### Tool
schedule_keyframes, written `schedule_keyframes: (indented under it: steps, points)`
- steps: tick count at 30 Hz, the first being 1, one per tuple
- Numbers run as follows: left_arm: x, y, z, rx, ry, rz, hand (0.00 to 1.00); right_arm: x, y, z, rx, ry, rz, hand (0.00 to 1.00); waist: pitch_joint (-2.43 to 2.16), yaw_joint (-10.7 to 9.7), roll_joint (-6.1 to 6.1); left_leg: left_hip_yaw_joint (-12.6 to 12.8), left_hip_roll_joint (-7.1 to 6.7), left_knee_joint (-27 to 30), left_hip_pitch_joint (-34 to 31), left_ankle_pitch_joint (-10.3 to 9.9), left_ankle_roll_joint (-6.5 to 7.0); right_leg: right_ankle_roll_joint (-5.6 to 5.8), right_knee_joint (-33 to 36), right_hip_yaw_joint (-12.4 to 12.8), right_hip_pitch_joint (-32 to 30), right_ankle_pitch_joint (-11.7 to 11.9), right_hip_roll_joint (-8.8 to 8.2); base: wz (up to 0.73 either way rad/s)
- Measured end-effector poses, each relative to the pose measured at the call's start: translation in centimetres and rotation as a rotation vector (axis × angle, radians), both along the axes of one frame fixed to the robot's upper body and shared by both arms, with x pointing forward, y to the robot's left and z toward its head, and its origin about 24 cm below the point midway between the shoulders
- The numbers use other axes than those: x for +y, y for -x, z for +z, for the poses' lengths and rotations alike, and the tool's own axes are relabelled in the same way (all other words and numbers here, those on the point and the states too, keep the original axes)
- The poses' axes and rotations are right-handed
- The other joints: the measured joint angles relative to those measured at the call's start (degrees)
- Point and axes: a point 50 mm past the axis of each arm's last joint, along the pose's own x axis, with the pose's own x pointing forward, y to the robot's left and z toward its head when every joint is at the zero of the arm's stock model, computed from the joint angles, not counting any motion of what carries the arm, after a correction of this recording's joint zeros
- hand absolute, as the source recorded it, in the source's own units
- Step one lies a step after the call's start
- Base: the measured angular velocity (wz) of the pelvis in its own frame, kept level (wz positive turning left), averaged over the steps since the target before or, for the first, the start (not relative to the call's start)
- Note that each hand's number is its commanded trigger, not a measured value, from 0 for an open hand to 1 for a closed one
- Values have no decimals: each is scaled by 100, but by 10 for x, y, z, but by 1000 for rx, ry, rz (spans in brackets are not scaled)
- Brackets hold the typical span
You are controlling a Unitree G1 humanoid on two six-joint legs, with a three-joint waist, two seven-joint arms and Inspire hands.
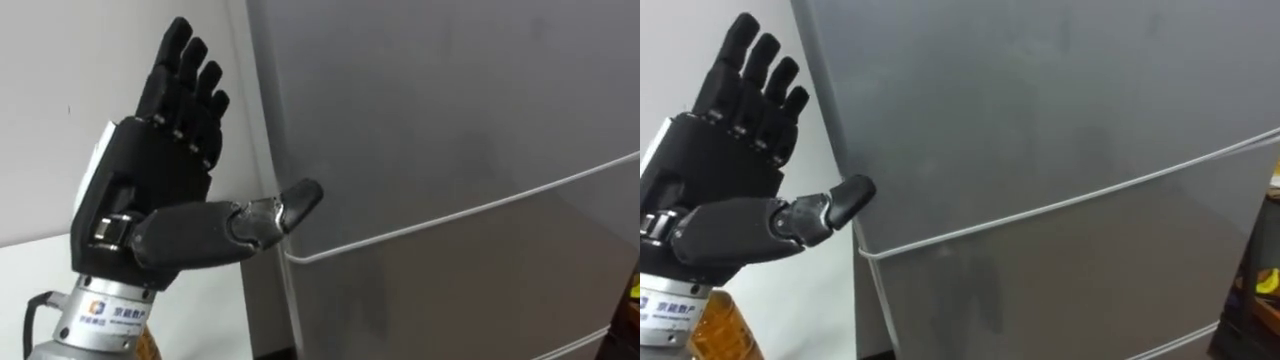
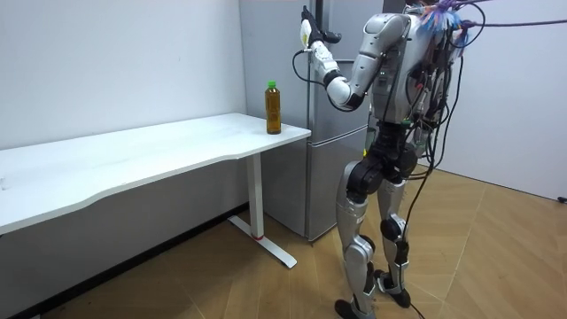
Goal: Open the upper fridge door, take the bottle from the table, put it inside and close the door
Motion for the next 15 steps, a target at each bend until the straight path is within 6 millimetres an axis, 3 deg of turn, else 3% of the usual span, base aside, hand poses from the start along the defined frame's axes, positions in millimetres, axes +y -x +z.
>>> schedule_keyframes:
  steps: [7, 8, 11, 15]
  points:
    - [-15, 1, -3, 5, -32, -88, 0, 1, -4, 0, -1, -4, 19, 0, -1, -129, 0, -14, 3, 1, 8, 0, 0, 0, 2, 8, -1, 0, 1, 0]
    - [-16, 1, -3, 8, -26, -97, 49, 1, -4, 0, 0, -2, 24, 0, 2, -121, -6, -14, 2, 1, 8, 0, 0, 0, 2, 8, 0, 0, 1, 0]
    - [-17, 1, -3, 14, -5, -119, 100, 1, -5, 0, 0, 0, 26, 0, 6, -115, -12, -17, 2, 2, 9, 0, 0, 0, 3, 6, 6, 0, 1, 0]
    - [-17, 0, -4, 22, 0, -124, 100, 1, -5, 0, 5, 3, 26, 0, 13, -114, -23, -27, 1, 2, 9, 0, 0, 0, 3, 6, 47, 0, 0, 2]
